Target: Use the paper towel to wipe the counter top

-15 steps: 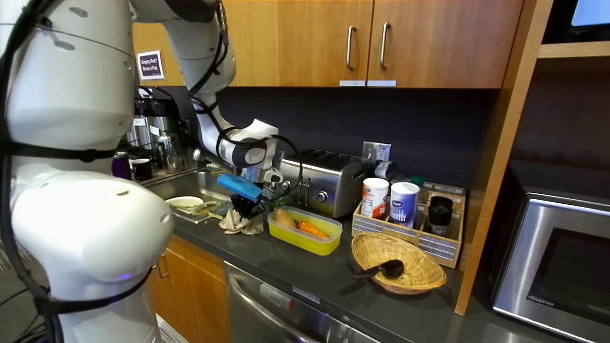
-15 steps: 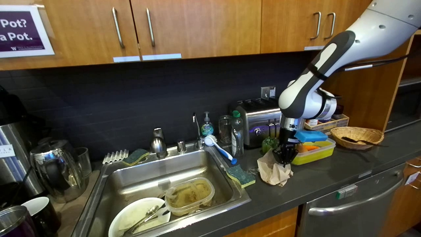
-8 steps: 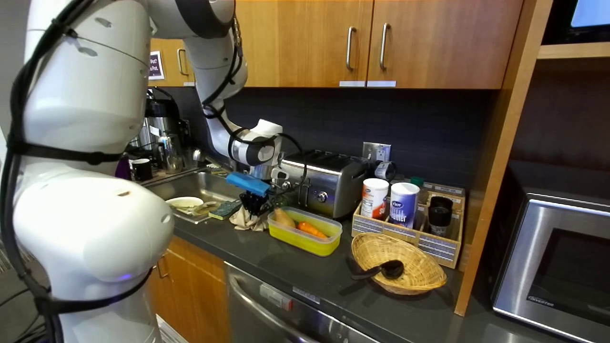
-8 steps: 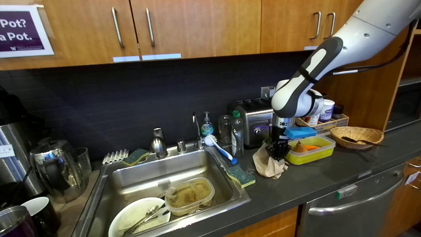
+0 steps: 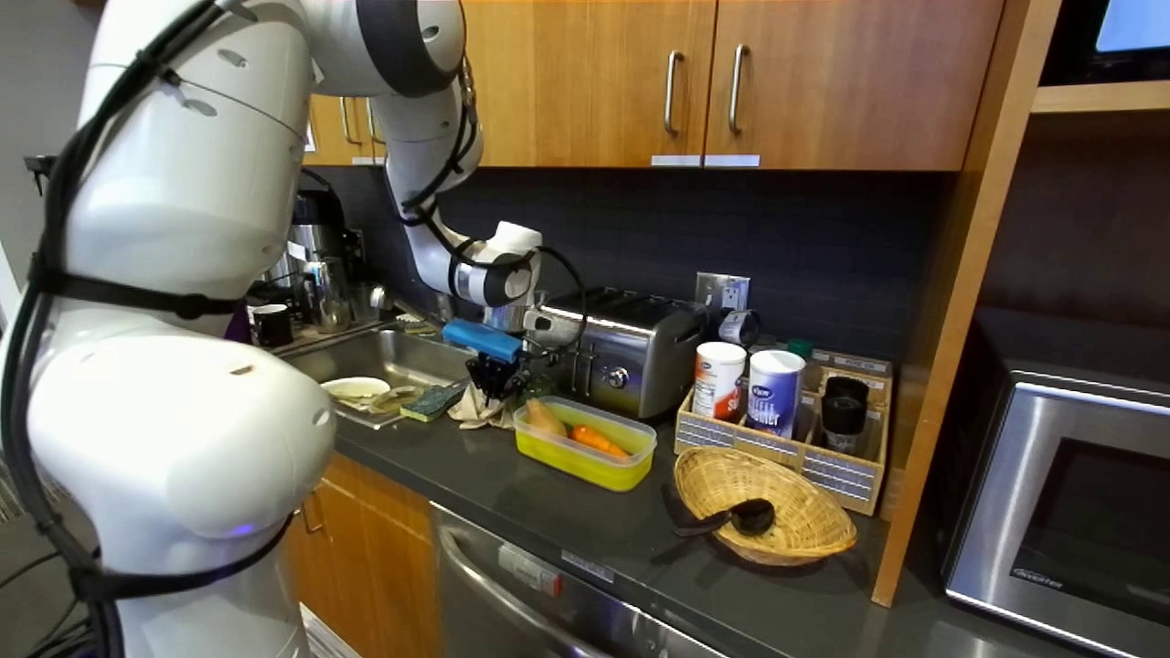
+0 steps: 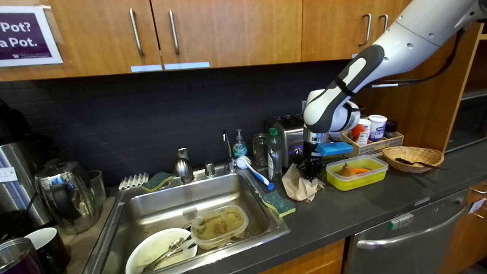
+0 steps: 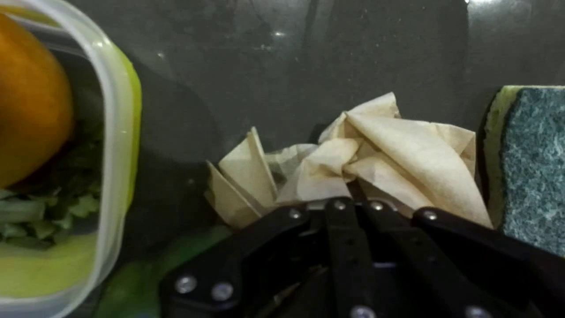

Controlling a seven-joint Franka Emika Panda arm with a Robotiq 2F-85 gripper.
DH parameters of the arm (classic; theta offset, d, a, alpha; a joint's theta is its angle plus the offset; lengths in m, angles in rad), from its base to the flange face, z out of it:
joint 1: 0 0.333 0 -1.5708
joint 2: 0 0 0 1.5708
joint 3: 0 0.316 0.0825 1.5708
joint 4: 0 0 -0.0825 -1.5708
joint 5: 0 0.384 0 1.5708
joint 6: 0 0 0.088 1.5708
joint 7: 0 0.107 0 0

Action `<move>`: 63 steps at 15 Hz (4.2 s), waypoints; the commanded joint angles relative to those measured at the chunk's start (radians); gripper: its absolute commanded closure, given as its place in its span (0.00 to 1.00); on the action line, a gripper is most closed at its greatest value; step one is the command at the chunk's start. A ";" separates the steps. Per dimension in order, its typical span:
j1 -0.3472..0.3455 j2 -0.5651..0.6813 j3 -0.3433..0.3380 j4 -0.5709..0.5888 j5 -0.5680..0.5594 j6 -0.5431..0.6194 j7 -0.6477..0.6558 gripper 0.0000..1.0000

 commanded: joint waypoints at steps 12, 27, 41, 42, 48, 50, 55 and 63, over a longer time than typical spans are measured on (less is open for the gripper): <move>0.005 0.039 0.020 0.047 0.009 -0.074 0.004 1.00; -0.017 -0.082 0.066 -0.167 0.108 -0.031 -0.060 1.00; -0.050 -0.220 0.057 -0.389 0.309 -0.008 -0.209 1.00; -0.050 -0.225 0.056 -0.399 0.315 -0.007 -0.213 1.00; -0.046 -0.260 0.047 -0.442 0.314 -0.011 -0.204 1.00; -0.044 -0.269 0.044 -0.455 0.314 -0.010 -0.203 1.00; -0.038 -0.266 0.038 -0.441 0.290 -0.012 -0.192 1.00; -0.013 -0.211 0.036 -0.348 0.159 0.035 -0.140 1.00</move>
